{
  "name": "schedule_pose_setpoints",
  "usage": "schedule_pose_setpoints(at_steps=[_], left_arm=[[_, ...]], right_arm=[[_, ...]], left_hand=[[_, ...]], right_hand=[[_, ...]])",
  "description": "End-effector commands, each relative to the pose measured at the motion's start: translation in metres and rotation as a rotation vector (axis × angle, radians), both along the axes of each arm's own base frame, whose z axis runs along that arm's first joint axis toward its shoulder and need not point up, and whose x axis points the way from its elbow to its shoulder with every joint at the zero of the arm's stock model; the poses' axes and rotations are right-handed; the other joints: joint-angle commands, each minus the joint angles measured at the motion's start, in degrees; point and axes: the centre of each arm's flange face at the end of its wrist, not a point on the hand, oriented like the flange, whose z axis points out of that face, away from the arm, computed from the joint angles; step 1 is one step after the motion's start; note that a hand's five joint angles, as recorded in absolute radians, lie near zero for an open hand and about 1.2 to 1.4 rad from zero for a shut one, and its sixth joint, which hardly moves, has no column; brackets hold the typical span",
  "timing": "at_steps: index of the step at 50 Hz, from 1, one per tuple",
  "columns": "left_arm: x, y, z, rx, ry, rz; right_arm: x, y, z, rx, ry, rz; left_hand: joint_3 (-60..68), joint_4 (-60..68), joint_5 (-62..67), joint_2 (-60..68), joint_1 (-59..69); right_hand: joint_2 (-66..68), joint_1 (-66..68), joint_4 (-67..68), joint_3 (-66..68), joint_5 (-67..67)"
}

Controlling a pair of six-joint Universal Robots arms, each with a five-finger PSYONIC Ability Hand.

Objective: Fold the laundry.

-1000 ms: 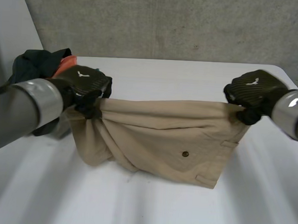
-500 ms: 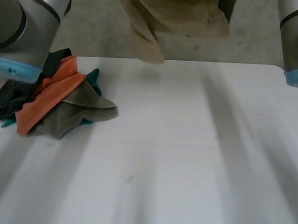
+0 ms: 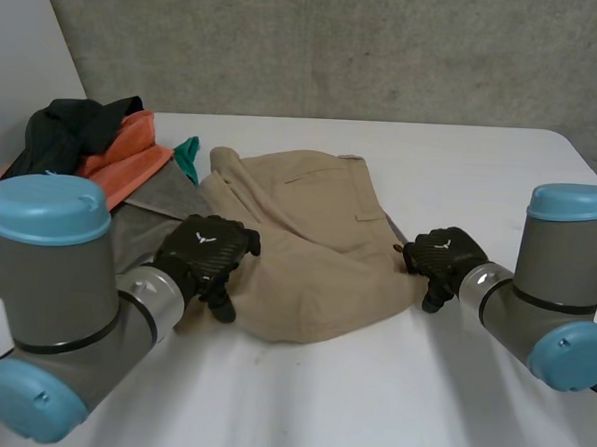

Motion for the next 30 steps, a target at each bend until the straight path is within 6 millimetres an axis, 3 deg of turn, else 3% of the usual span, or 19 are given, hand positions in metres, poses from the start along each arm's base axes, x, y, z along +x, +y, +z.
schedule_pose_setpoints(at_steps=[1, 10, 13, 23, 27, 30], left_arm=[[0.011, 0.018, 0.024, -0.026, -0.046, 0.018], [0.032, 0.032, 0.014, 0.009, -0.116, 0.072], [0.034, 0.035, 0.011, 0.015, -0.118, 0.083], [0.038, 0.058, -0.008, 0.096, -0.160, 0.061], [0.039, 0.061, -0.019, 0.121, -0.187, 0.066], [0.041, 0.051, -0.029, 0.121, -0.199, 0.095]], right_arm=[[-0.008, 0.002, 0.033, -0.063, -0.103, -0.048], [-0.028, 0.016, 0.070, -0.132, -0.130, -0.053], [-0.033, 0.022, 0.073, -0.132, -0.083, -0.026], [-0.046, 0.053, 0.047, -0.068, 0.120, 0.156], [-0.046, 0.049, 0.035, -0.068, 0.103, 0.170], [-0.043, 0.044, 0.026, -0.088, 0.083, 0.179]], left_hand=[[-3.6, -3.0, -2.9, -3.3, -1.7], [-2.7, -2.2, -2.0, -2.5, -0.9], [-1.1, -0.5, -0.3, -0.8, 0.8], [8.9, 9.4, 9.6, 9.2, 10.7], [5.8, 6.4, 6.6, 6.1, 7.7], [3.2, 3.7, 3.9, 3.4, 5.0]], right_hand=[[-30.6, -30.1, -32.0, -31.4, -31.3], [-30.6, -30.1, -32.0, -31.4, -31.3], [-25.2, -24.7, -26.7, -26.0, -26.0], [-4.2, -3.6, -5.6, -5.0, -4.9], [-4.1, -3.6, -5.6, -5.0, -4.9], [-4.1, -3.6, -5.6, -5.0, -4.9]])
